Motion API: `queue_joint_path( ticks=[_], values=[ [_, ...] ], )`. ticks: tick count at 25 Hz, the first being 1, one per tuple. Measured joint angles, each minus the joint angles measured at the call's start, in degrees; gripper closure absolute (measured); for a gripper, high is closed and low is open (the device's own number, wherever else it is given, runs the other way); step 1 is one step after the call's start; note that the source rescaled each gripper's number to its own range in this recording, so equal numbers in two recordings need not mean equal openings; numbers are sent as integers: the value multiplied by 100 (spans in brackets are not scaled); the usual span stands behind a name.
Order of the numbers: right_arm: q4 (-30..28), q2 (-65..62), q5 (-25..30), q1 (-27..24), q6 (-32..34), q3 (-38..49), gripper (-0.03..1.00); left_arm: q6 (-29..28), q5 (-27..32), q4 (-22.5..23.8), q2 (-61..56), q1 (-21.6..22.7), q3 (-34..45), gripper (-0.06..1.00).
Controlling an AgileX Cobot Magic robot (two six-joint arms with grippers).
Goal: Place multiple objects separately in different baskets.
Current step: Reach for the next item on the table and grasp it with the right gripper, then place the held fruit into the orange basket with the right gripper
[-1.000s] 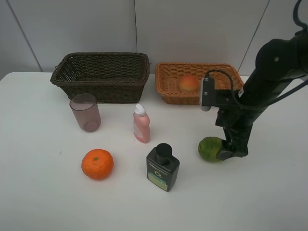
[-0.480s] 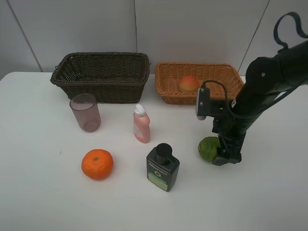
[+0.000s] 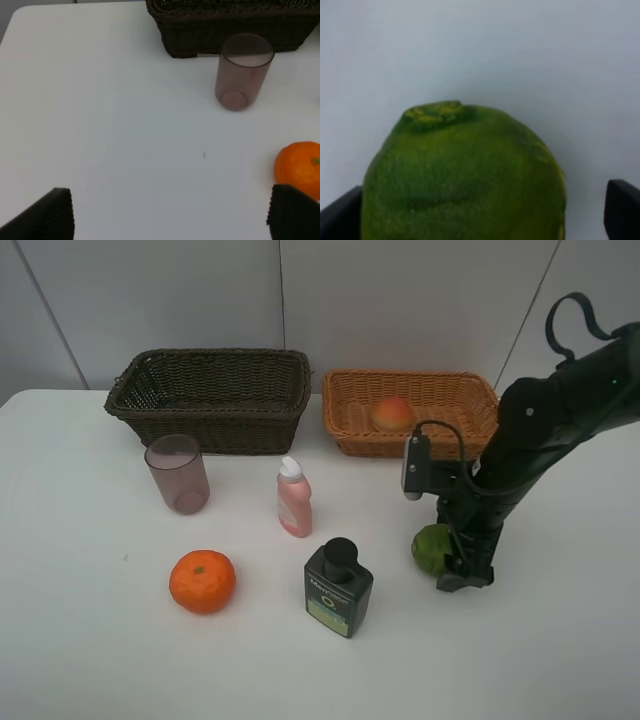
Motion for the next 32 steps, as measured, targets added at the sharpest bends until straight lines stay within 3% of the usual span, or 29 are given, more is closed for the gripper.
queue_joint_path(
  ticks=[2,3,5,6,7,25,32],
  values=[
    [-6,6,-1,0,0,0,3,0,0,0,0,0,0,-6],
    [-6,6,-5,0,0,0,11,0,0,0,0,0,0,-6],
    [-6,18,-5,0,0,0,33,0,0,0,0,0,0,-6],
    [-6,25,0,0,0,0,51,0,0,0,0,0,0,-6],
    [-11,25,-5,0,0,0,56,0,0,0,0,0,0,-6],
    [6,-69,22,0,25,0,56,0,0,0,0,0,0,-6],
    [459,-624,661,0,977,-348,56,0,0,0,0,0,0,-6]
  ],
)
